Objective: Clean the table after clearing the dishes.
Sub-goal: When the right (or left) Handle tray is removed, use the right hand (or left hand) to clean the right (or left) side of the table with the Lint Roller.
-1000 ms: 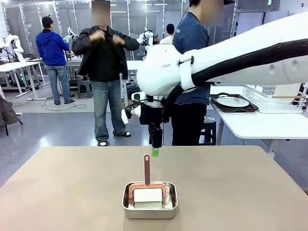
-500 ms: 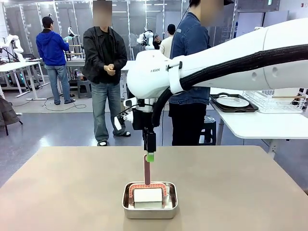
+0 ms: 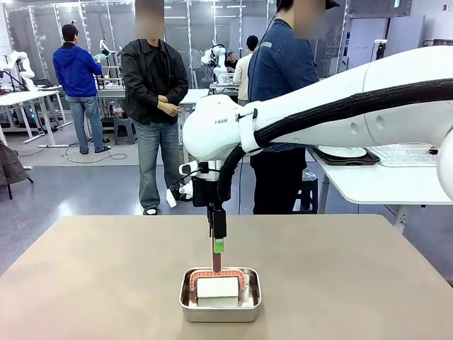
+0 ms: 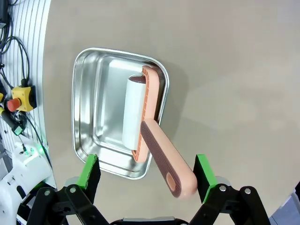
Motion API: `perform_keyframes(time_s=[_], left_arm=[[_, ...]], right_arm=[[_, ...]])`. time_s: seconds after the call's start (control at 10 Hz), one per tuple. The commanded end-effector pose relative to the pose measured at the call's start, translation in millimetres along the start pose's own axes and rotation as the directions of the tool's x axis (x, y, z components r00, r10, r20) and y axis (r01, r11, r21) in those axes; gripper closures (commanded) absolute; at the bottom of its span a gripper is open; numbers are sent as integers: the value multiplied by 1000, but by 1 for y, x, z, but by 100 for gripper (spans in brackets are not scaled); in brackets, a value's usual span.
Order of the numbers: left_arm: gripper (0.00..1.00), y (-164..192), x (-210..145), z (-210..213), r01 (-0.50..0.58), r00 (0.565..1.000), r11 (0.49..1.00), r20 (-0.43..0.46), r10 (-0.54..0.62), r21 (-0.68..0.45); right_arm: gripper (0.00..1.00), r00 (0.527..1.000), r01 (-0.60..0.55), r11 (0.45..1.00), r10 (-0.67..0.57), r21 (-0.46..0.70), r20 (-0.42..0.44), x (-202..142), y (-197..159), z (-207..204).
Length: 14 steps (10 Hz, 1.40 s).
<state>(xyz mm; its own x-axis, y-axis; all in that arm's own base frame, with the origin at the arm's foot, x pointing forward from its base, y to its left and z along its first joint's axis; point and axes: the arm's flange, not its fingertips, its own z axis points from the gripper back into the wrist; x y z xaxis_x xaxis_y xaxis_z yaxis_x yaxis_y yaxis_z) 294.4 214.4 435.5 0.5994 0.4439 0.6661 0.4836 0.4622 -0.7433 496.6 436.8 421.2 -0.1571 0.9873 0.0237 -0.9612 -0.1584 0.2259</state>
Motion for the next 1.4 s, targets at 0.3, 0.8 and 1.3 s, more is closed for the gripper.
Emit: perform_keyframes(time_s=[0.3, 0.8, 1.3], left_arm=[[0, -2, 1, 3, -11, 1000, 1000, -1, 11, -9], [0, -2, 1, 3, -11, 1000, 1000, -1, 11, -9], [0, -2, 1, 3, -11, 1000, 1000, -1, 11, -9]], right_arm=[[58, 999, 25, 999, -24, 36, -29, 7, -2, -1], [95, 999, 35, 999, -34, 40, -27, 4, -2, 1], [100, 999, 39, 999, -39, 11, -17, 2, 7, 12]])
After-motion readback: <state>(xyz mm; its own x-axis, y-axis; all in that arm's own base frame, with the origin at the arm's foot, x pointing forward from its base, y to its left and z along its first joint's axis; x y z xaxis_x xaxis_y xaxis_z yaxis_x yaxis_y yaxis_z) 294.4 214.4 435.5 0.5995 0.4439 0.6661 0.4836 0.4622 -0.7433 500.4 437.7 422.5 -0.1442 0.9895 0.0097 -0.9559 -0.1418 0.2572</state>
